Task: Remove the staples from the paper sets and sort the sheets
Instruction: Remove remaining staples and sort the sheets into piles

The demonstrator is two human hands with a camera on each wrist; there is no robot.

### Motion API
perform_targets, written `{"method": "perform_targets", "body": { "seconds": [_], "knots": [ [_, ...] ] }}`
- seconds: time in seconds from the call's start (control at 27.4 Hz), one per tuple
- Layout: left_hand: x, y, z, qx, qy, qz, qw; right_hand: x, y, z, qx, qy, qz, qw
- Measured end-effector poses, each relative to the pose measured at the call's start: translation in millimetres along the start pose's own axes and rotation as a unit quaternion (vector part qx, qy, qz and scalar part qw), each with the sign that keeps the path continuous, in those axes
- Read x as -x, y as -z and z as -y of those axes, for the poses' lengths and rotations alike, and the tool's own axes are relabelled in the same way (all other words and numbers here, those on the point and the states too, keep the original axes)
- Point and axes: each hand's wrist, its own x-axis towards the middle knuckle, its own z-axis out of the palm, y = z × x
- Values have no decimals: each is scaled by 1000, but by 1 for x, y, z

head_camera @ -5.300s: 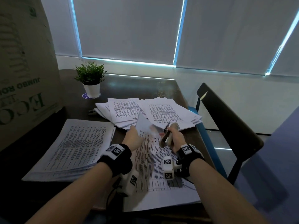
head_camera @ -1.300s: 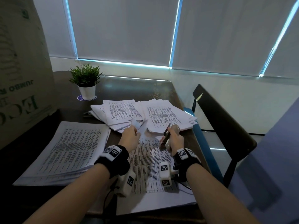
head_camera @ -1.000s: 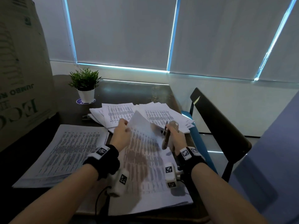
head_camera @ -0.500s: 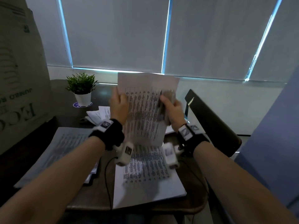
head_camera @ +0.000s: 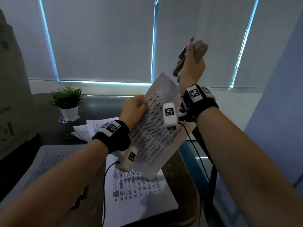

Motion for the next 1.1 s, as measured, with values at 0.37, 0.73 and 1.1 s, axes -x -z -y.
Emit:
{"method": "perform_targets", "body": {
  "seconds": [0.37,0.73,1.1],
  "knots": [
    [-14,-29,-28,4,-46,32,998,-5,3,0,23,-44,82,995],
    [14,-47,10,15,29,196,980,-24,22,-23,42,-53,25,997],
    [-5,-79,102,-51,359,162,918,16,111,-167,73,-285,-83,952]
  ]
}}
